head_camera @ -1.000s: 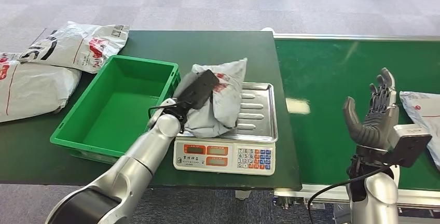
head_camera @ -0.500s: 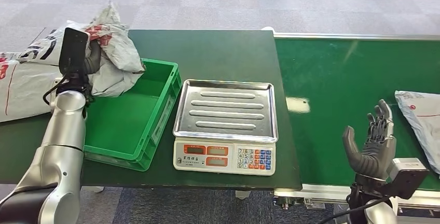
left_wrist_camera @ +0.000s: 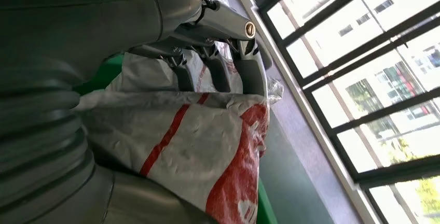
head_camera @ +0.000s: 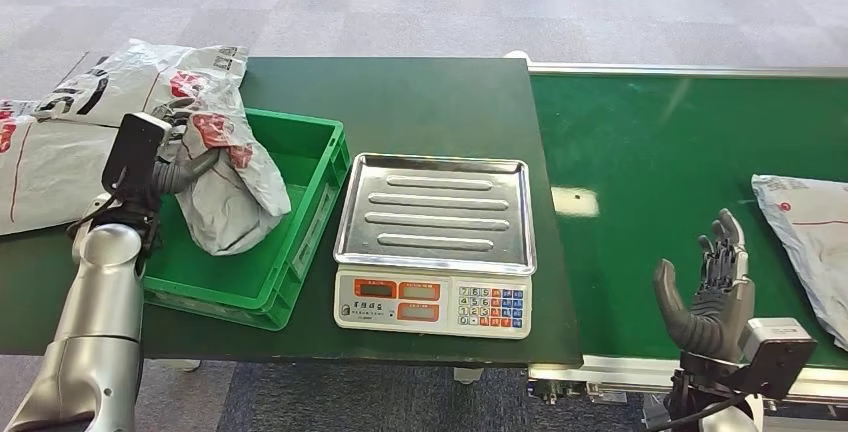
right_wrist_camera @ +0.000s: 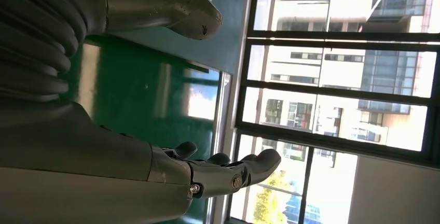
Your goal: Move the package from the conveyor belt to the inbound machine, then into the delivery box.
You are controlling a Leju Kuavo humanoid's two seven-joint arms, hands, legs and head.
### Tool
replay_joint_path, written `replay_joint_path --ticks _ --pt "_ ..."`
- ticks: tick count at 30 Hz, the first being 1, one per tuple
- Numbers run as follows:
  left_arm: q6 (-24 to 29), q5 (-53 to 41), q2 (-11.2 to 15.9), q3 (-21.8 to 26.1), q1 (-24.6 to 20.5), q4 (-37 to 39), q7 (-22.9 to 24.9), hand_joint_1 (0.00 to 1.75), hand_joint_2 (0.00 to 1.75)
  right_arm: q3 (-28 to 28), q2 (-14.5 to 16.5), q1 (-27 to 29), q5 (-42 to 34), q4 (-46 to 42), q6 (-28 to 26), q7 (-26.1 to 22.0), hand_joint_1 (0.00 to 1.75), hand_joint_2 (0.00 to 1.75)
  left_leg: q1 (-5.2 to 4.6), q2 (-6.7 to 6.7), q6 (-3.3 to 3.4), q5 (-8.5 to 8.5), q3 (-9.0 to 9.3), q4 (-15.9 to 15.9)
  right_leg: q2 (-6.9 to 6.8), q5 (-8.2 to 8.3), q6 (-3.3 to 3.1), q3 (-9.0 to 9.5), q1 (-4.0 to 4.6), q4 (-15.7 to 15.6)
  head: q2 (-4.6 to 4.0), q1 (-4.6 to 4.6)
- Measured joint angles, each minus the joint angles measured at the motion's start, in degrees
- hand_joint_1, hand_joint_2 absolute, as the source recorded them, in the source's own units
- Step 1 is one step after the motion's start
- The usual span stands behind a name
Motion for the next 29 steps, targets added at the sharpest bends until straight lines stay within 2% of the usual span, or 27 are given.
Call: replay_joint_path --ticks 3,9,12,17,24,29 --pt "-0.5 0.3 -0.5 0.0 3.9 -4.8 -0.6 0.0 1.75 -0.7 0.2 0.7 -0.2 -0.5 0.5 0.6 0.0 1.75 0.0 0.0 -0.01 -0.05 0.0 0.0 0.02 -0.01 0.0 -0.01 0.0 0.0 -0.01 -0.01" --pt "6.0 1.5 -2.6 0.3 10.1 -13.2 -4.6 0.0 1.75 -1.3 0.5 1.6 -0.4 -0.9 1.2 1.5 0.0 1.75 0.0 0.01 -0.01 -0.09 0.01 0.0 0.05 -0.02 0.01 0.02 -0.01 0.0 -0.01 0.01" --pt "7.1 2.2 -3.4 0.4 12.4 -15.9 -5.7 0.0 1.75 -1.3 0.5 1.7 -0.4 -1.0 1.2 1.6 0.0 1.75 0.0 0.0 -0.01 -0.09 0.01 0.0 0.03 -0.02 0.01 0.03 0.0 0.0 0.0 0.01" --pt "7.6 4.3 -4.6 0.8 14.9 -18.5 -7.0 0.0 1.75 -1.7 0.5 1.8 -0.7 -1.0 1.2 1.8 0.0 1.75 0.0 0.01 -0.02 -0.09 0.04 0.0 0.04 -0.02 0.01 0.06 0.01 0.0 0.01 0.0" --pt "6.1 11.3 -8.7 1.4 25.2 -24.8 -11.8 0.0 1.75 -2.4 0.5 3.4 -1.1 -1.8 1.2 2.6 0.0 1.75 -0.01 0.06 0.04 -0.24 0.07 0.0 0.11 -0.13 0.03 0.07 -0.02 -0.1 0.0 0.0" --pt "4.8 14.3 -10.5 1.4 28.7 -27.3 -14.4 0.0 1.75 -2.8 0.6 3.8 -1.5 -2.1 1.9 2.6 0.0 1.75 -0.01 0.04 0.05 -0.27 0.06 0.0 0.05 -0.18 0.05 0.12 -0.02 -0.1 0.01 0.01"
